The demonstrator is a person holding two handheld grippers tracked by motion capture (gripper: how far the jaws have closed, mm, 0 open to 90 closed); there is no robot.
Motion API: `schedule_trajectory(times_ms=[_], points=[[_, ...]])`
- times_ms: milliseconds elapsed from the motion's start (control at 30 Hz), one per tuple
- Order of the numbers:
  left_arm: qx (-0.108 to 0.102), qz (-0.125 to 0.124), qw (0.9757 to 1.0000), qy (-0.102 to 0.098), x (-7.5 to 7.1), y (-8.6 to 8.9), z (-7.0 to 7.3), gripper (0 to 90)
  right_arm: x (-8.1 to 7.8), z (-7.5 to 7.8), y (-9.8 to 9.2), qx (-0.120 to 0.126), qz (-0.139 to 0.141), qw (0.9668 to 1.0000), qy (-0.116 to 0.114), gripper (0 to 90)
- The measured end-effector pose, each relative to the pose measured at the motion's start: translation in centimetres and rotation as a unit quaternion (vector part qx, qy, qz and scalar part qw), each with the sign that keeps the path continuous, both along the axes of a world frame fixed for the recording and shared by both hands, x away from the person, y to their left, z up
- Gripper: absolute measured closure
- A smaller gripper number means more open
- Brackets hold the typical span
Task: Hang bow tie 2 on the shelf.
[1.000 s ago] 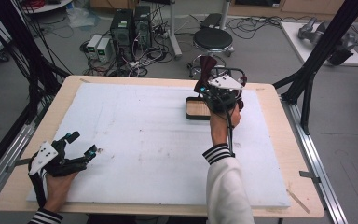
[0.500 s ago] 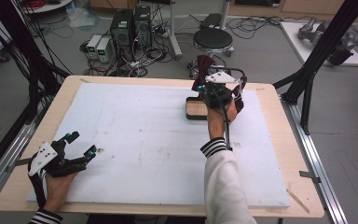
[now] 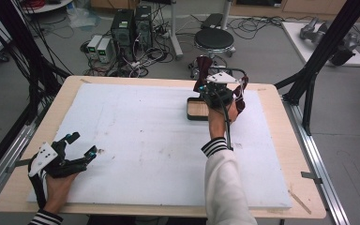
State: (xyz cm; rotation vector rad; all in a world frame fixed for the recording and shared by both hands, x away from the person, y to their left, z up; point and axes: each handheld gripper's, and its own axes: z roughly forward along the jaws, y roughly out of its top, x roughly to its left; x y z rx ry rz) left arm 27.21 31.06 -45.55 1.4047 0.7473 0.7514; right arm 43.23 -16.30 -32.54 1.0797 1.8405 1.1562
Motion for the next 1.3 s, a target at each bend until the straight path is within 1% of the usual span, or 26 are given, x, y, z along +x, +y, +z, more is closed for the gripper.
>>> schedule_trajectory(times_ms=[133,267,567,700,767,833,967,1133,1300], points=[[0.001,0.0,1.0,0.0,0.0,0.0,0.0,13.2,-0.6,0.5,0.3,0.003,0.008,0.9999,-0.009,82.3],[0.001,0.0,1.0,-0.001,0.0,0.0,0.0,13.2,-1.1,0.9,0.6,-0.007,0.013,0.9997,-0.019,82.3],[0.002,0.0,1.0,-0.002,0.0,-0.1,0.0,13.2,-2.5,2.1,-0.2,-0.004,0.003,0.9995,-0.03,82.3],[0.002,0.0,1.0,-0.002,0.0,0.0,0.0,13.2,-2.8,2.4,-0.4,-0.009,0.0,0.9994,-0.034,82.3],[0.001,0.0,1.0,-0.002,0.0,0.0,0.0,13.2,-2.7,2.3,-0.5,-0.008,-0.001,0.9993,-0.038,82.3],[0.002,0.0,1.0,-0.002,0.0,0.0,0.0,13.2,-2.6,2.2,-0.4,-0.005,-0.003,0.9994,-0.034,82.3],[0.001,0.0,1.0,-0.001,0.0,0.0,0.0,13.2,-1.9,1.7,-0.1,-0.009,-0.001,0.9994,-0.034,82.3],[0.0,0.0,1.0,-0.001,0.0,0.0,0.0,13.2,-0.8,0.7,0.3,-0.009,0.0,0.9997,-0.021,82.3],[0.0,0.0,1.0,0.0,0.0,0.0,0.0,13.2,-0.1,0.0,0.5,-0.009,0.001,0.9999,-0.01,82.2]])
